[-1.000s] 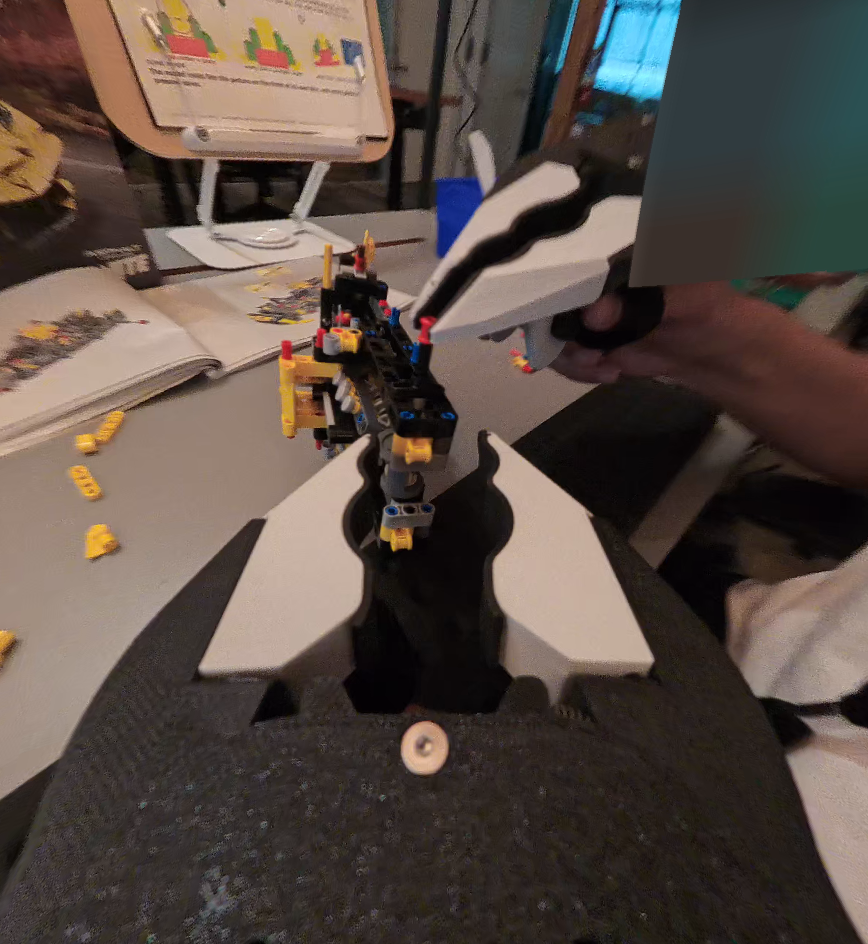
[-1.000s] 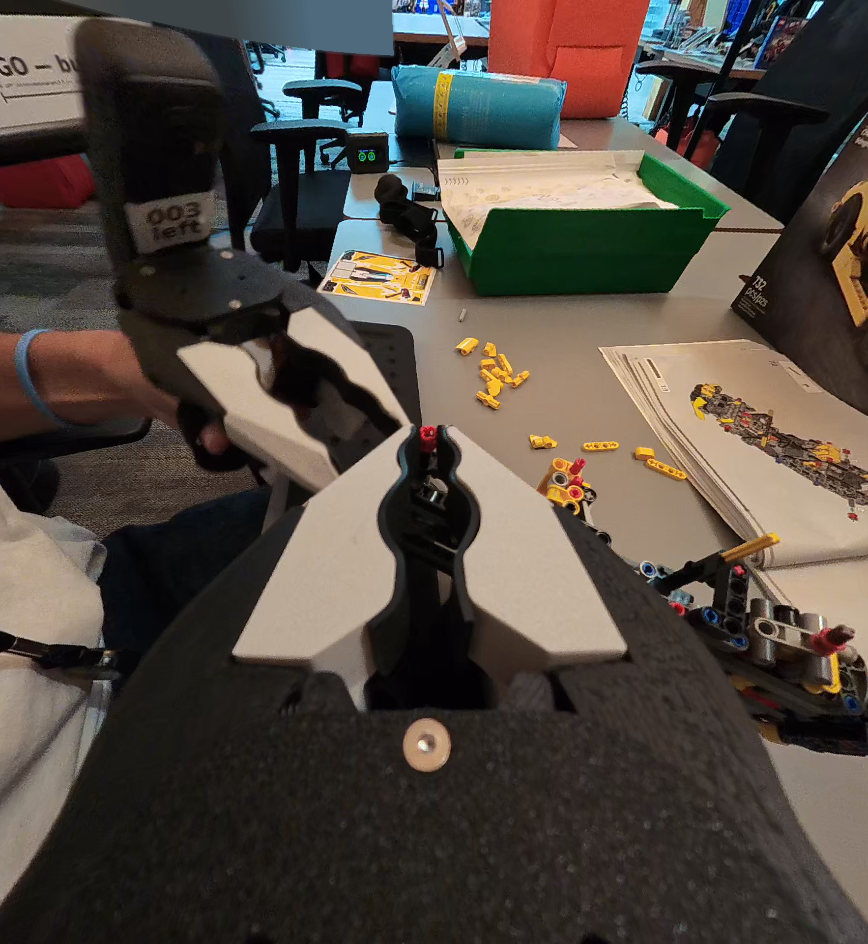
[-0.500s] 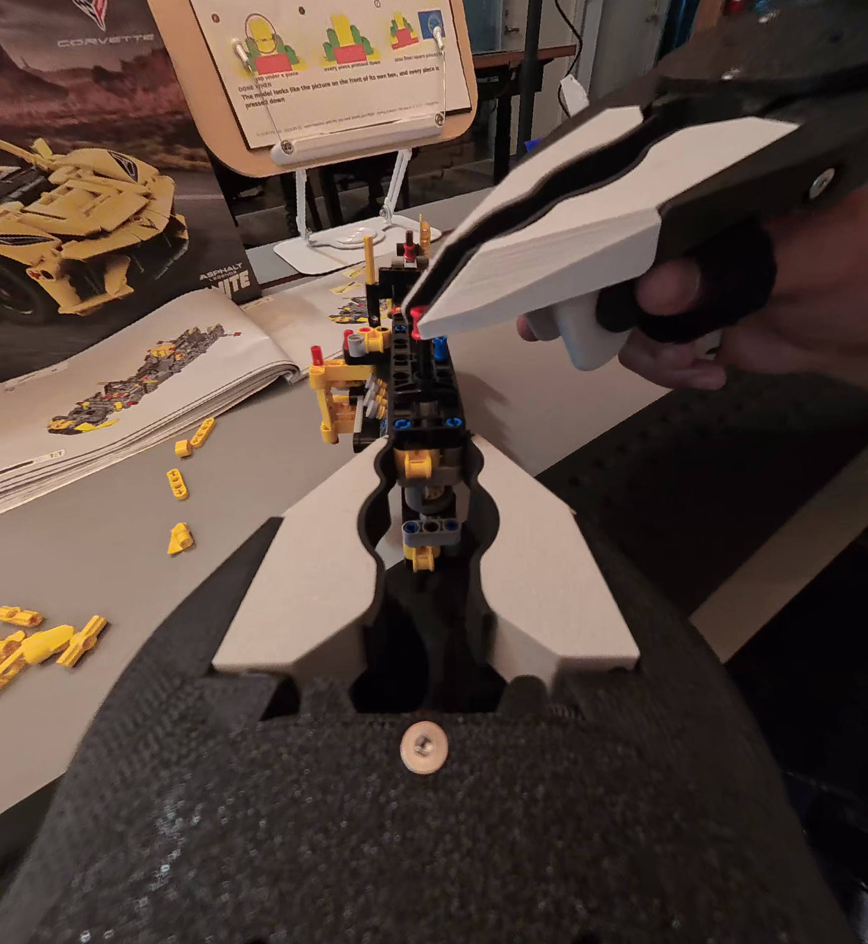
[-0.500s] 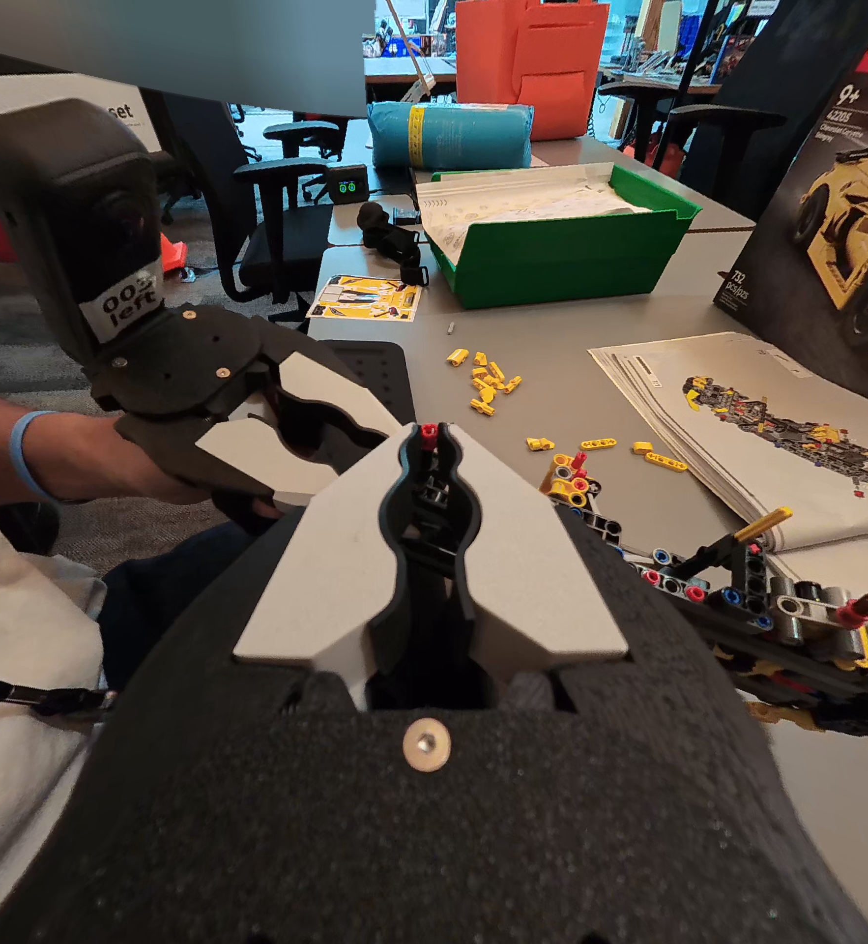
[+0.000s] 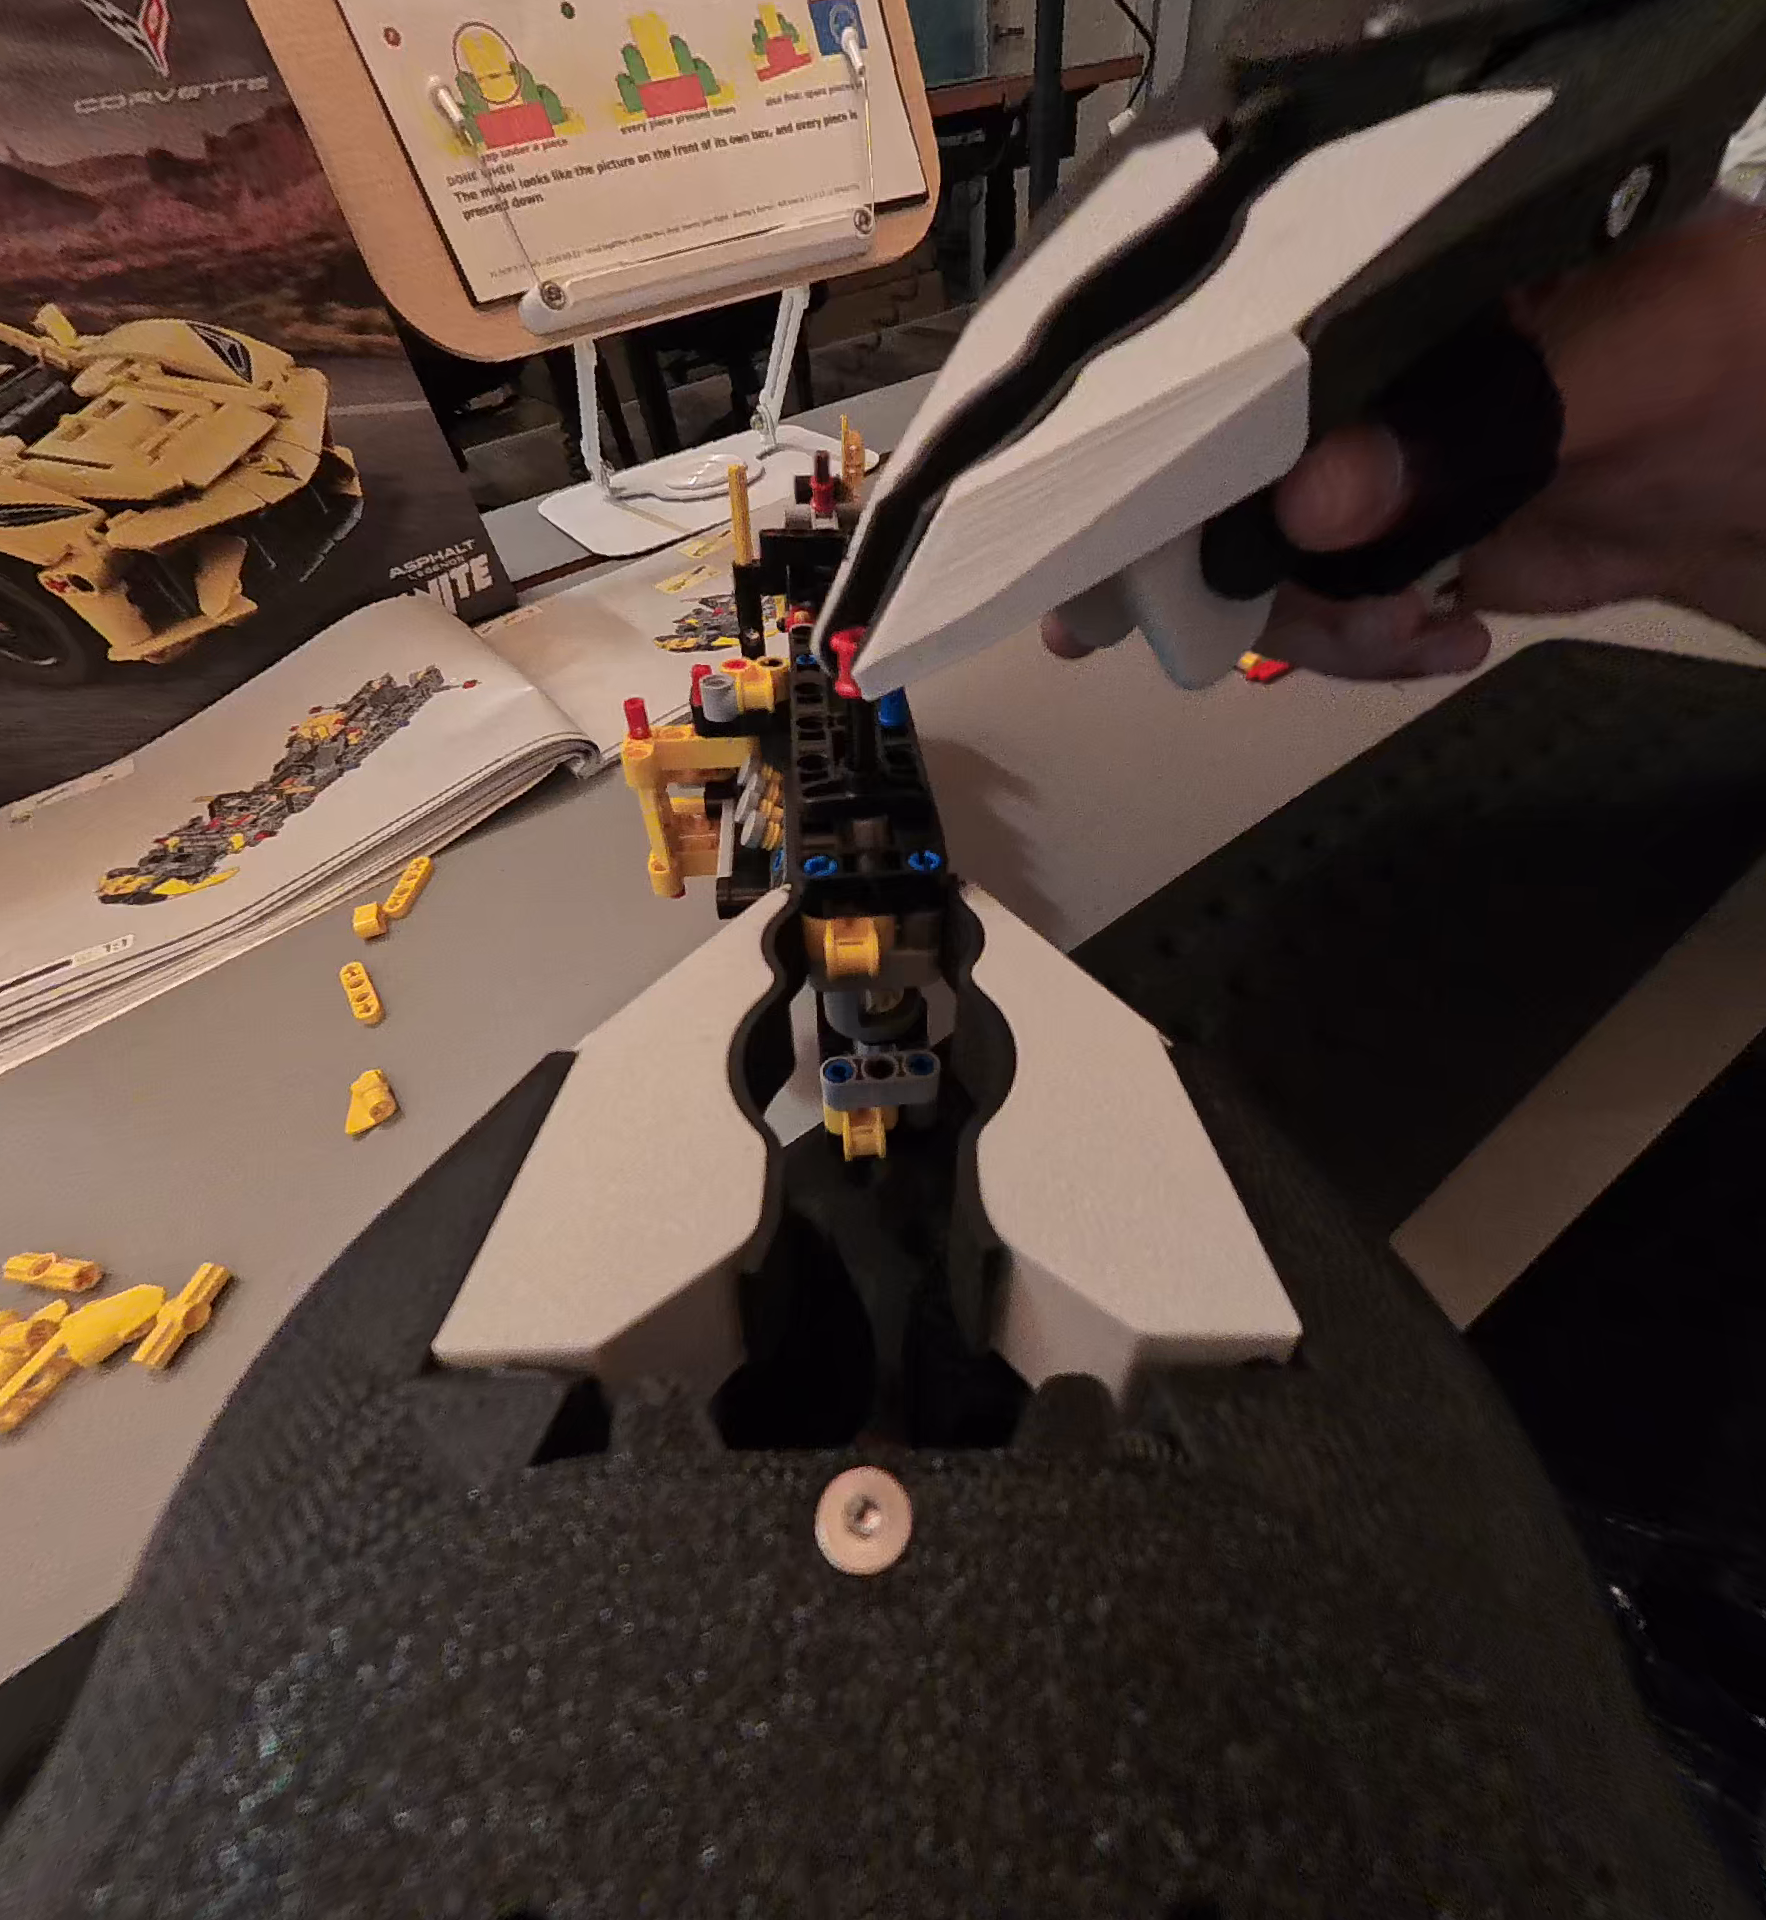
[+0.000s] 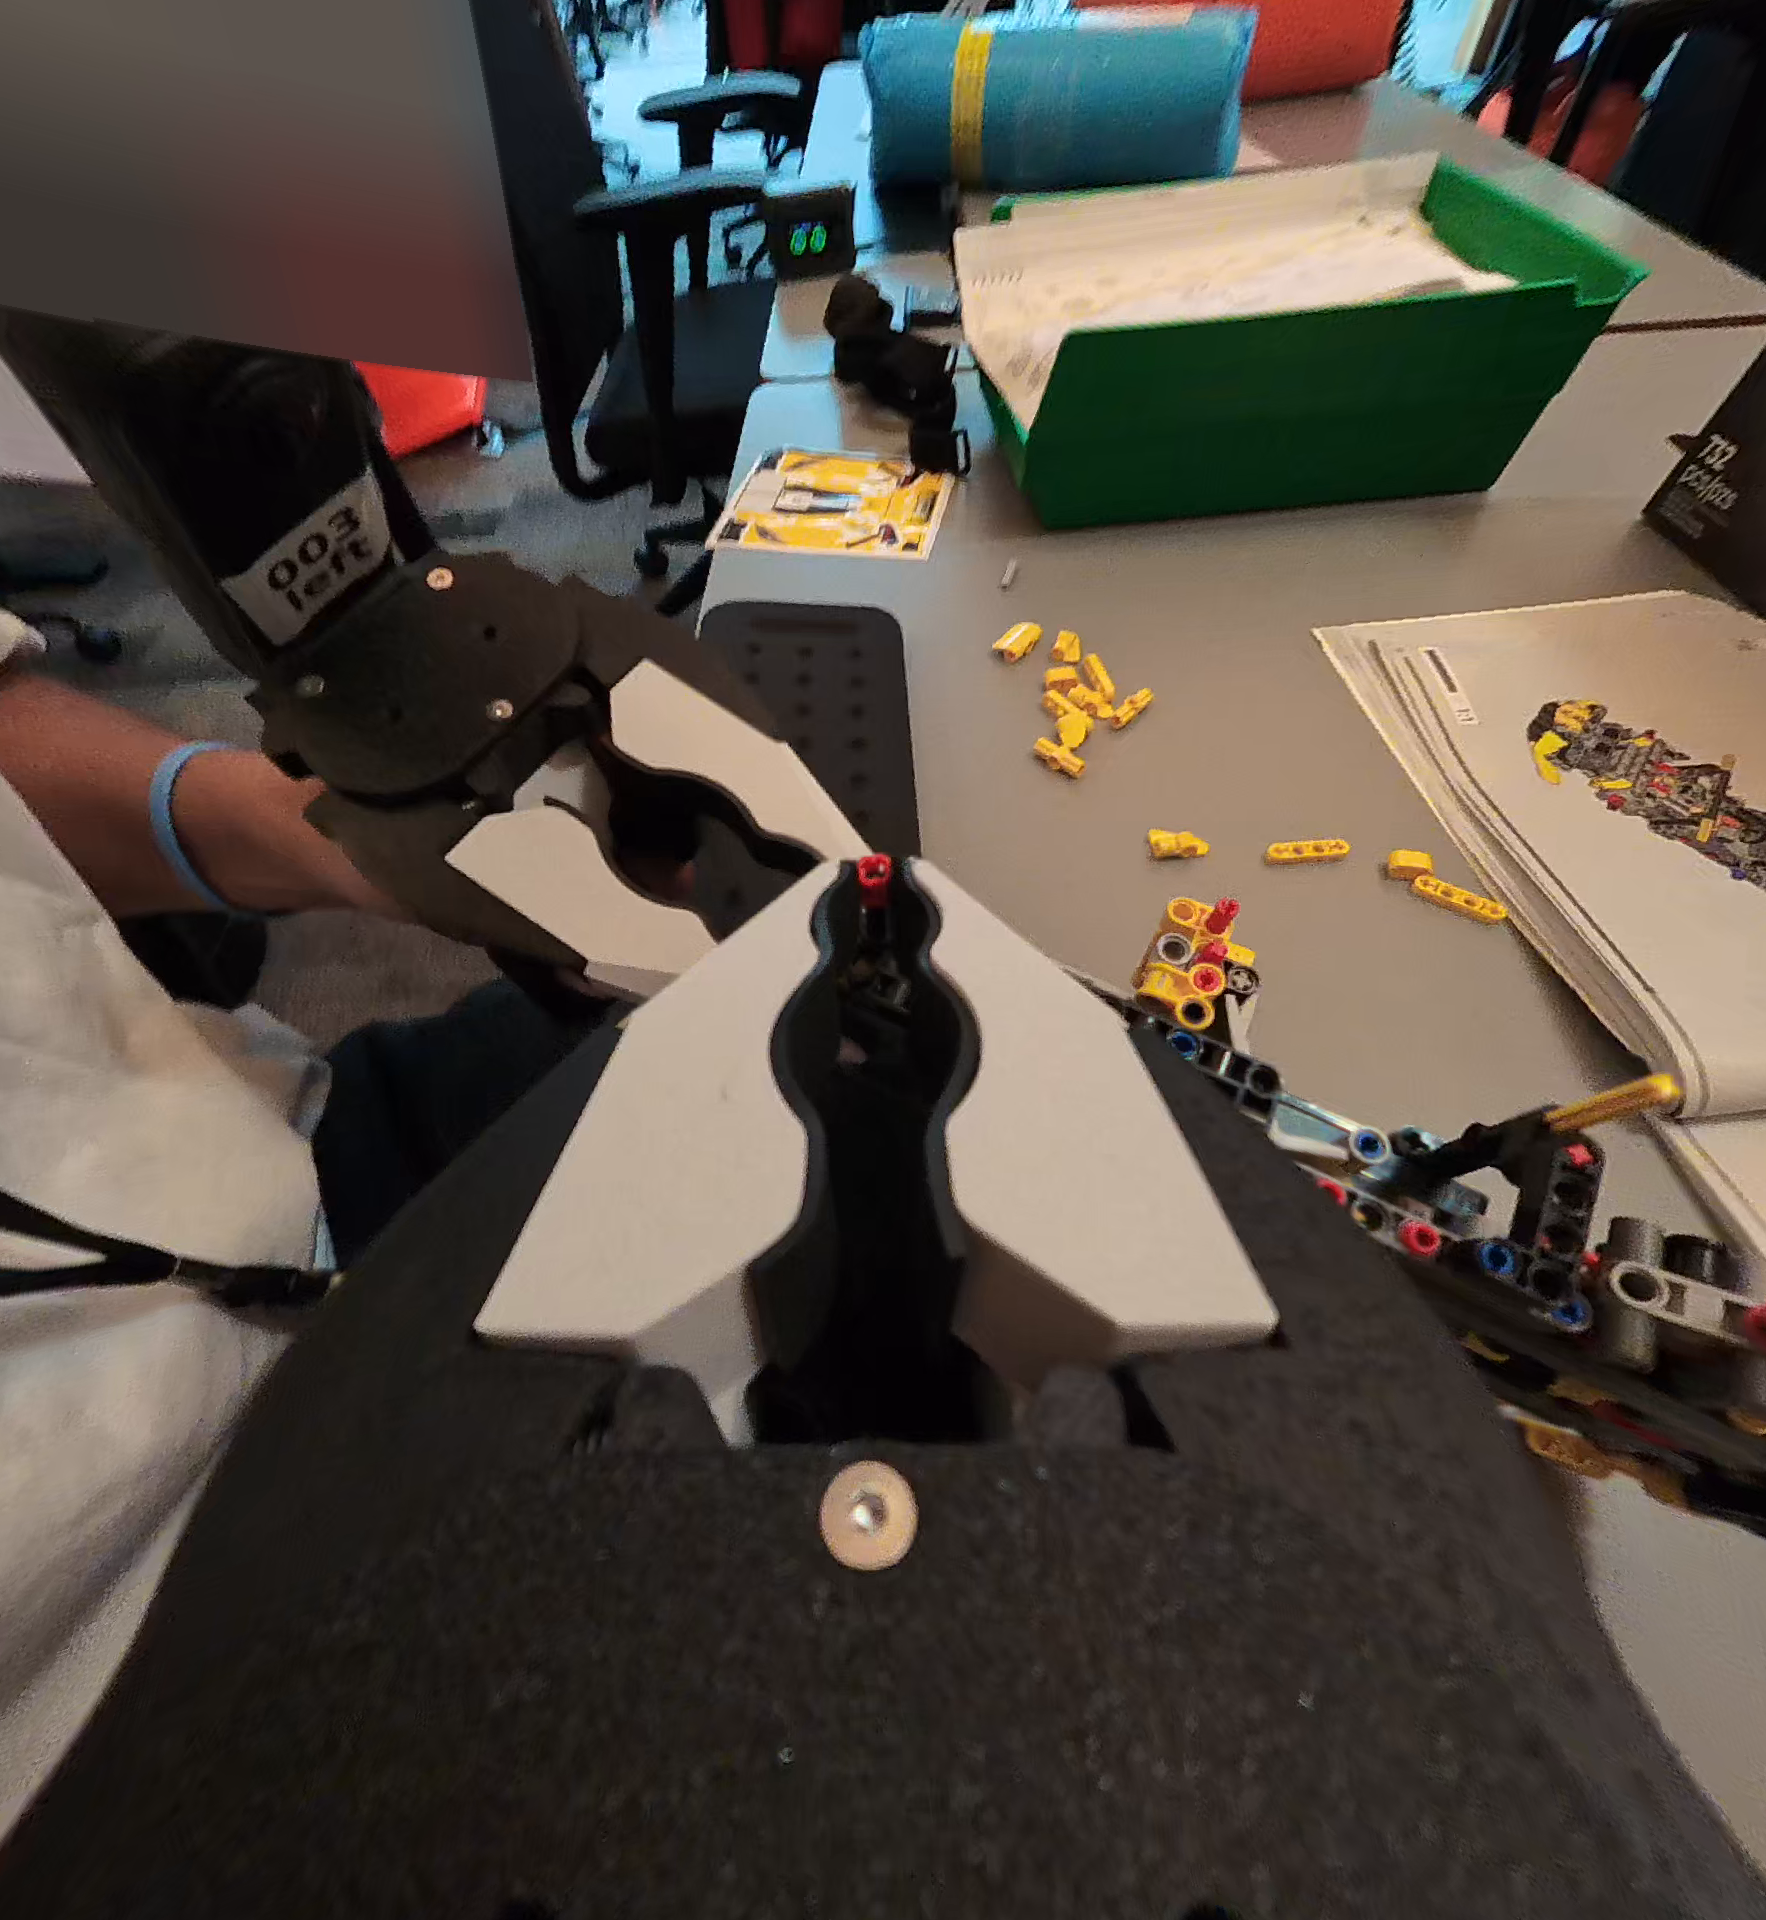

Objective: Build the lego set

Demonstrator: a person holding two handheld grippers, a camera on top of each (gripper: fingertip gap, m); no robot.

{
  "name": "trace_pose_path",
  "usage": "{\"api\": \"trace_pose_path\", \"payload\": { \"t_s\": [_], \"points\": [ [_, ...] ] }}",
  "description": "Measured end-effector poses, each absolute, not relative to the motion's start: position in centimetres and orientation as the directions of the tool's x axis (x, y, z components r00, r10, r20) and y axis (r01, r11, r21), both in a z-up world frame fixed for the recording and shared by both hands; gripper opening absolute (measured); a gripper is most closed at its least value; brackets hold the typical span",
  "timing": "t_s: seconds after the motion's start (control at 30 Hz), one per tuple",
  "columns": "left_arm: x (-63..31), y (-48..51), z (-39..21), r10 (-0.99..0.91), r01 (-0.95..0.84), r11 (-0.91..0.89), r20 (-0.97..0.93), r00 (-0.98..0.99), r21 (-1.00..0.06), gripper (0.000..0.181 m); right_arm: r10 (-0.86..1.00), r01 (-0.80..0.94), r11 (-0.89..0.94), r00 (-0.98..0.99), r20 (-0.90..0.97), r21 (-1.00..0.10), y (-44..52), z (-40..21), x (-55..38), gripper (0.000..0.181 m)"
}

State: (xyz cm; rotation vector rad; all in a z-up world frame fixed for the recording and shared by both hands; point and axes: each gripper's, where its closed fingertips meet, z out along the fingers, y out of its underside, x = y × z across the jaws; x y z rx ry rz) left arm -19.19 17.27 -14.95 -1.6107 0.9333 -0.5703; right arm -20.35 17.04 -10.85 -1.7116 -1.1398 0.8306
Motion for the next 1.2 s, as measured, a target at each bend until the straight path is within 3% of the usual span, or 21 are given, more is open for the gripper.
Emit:
{"api": "trace_pose_path", "payload": {
  "t_s": [0.4, 0.5, 0.6, 0.83, 0.9, 1.07, 1.2],
  "points": [
    [-19.2, 17.3, -15.0, -0.812, -0.271, -0.047, -0.121, 0.571, -0.962, 0.025, 0.948, 0.475, -0.211, 0.312, -0.061, -0.854, 17.0, -12.5, -20.5, 0.007],
    [-19.1, 17.3, -14.7, -0.811, -0.262, -0.051, -0.113, 0.574, -0.964, 0.025, 0.944, 0.534, -0.155, 0.328, 0.035, -0.831, 17.1, -12.1, -20.4, 0.007],
    [-19.1, 17.2, -14.8, -0.818, -0.259, -0.046, -0.112, 0.564, -0.965, 0.025, 0.947, 0.511, -0.202, 0.319, -0.033, -0.835, 17.0, -12.3, -20.4, 0.006],
    [-18.9, 17.1, -14.7, -0.821, -0.258, -0.021, -0.130, 0.556, -0.966, 0.026, 0.949, 0.482, -0.146, 0.314, 0.014, -0.864, 17.0, -12.0, -20.2, 0.006],
    [-18.6, 16.8, -14.7, -0.815, -0.291, 0.021, -0.185, 0.549, -0.956, 0.026, 0.949, 0.452, -0.126, 0.314, 0.026, -0.883, 16.7, -11.6, -19.7, 0.015],
    [-17.5, 15.8, -15.0, -0.779, -0.418, 0.155, -0.371, 0.506, -0.895, 0.026, 0.916, 0.301, -0.276, 0.371, -0.154, -0.913, 16.0, -10.2, -16.5, 0.027],
    [-16.2, 14.6, -15.5, -0.718, -0.538, 0.301, -0.559, 0.416, -0.787, 0.026, 0.808, 0.173, -0.470, 0.480, -0.342, -0.866, 15.7, -11.0, -12.3, 0.028]
  ]
}}
